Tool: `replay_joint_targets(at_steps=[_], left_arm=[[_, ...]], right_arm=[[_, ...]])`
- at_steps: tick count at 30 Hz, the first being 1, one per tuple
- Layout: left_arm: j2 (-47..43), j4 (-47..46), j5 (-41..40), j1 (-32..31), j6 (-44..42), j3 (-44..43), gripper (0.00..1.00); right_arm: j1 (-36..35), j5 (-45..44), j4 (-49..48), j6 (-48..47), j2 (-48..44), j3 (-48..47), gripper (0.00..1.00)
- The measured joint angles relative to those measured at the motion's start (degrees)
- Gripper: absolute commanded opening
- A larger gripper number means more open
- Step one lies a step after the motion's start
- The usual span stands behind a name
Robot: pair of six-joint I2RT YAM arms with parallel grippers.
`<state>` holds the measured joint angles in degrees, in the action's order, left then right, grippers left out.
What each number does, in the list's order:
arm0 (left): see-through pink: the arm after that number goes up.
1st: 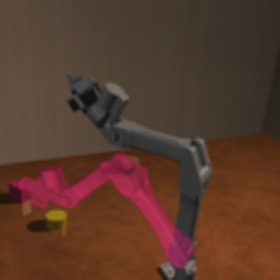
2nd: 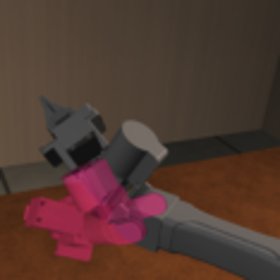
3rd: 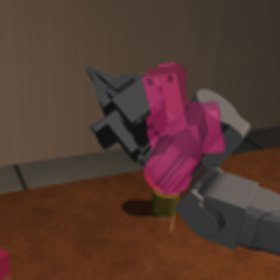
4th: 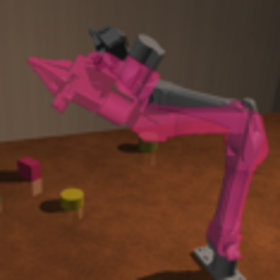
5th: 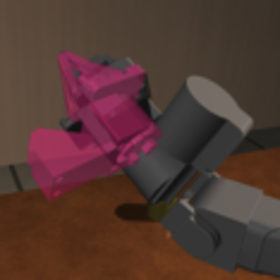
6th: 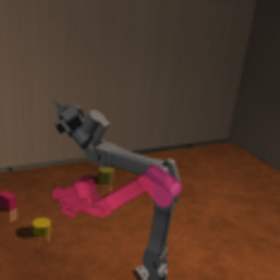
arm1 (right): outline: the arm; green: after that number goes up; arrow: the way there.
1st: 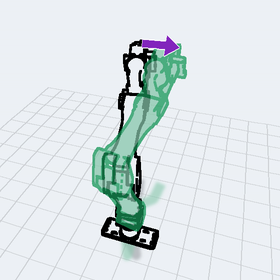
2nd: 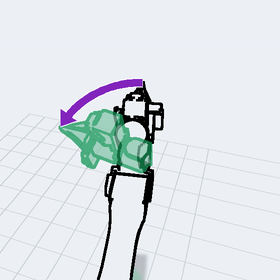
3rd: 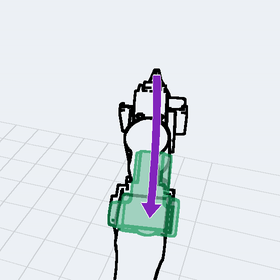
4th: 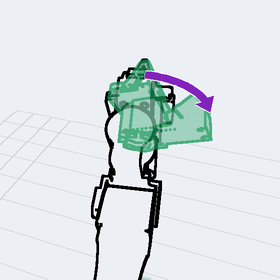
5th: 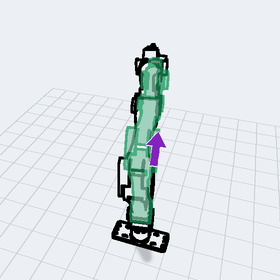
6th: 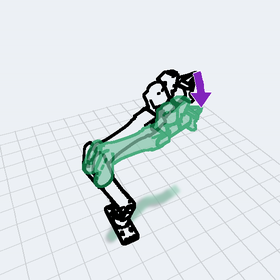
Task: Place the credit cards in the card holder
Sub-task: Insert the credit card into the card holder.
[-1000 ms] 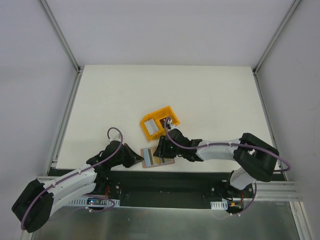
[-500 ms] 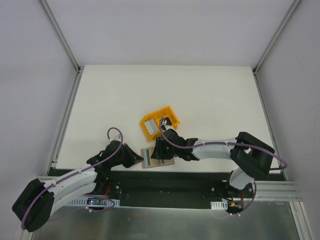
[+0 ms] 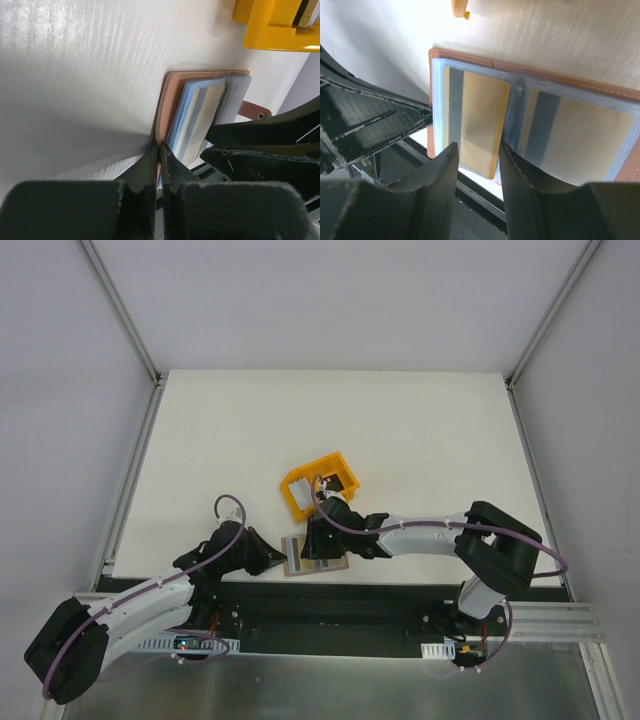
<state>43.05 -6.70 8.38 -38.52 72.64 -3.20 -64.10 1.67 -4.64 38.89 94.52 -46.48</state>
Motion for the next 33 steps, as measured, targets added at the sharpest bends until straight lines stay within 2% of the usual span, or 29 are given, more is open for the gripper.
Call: replay_joint_targets(at_steps=[14, 18, 27, 33], left_arm=[[0.09, -0.07, -0.02, 0.0, -0.04, 0.0, 0.0], [0.42, -0.28, 0.0, 0.0, -0.09, 0.0, 0.0], [0.48, -0.37, 0.0, 0.0, -0.2, 0.0, 0.0], [0.44, -0.37, -0.35, 0.0, -0.22, -0.02, 0.0]], right_arm=[[-0.7, -7.02, 7.52, -4.04, -10.84, -0.13, 0.45], [-0.7, -6.47, 7.56, -4.02, -9.35, -0.13, 0.45], [-0.7, -0.98, 4.94, -3.89, 1.29, -3.65, 0.44], [-0.61, -0.76, 5.16, -4.31, 1.68, -4.31, 0.45]])
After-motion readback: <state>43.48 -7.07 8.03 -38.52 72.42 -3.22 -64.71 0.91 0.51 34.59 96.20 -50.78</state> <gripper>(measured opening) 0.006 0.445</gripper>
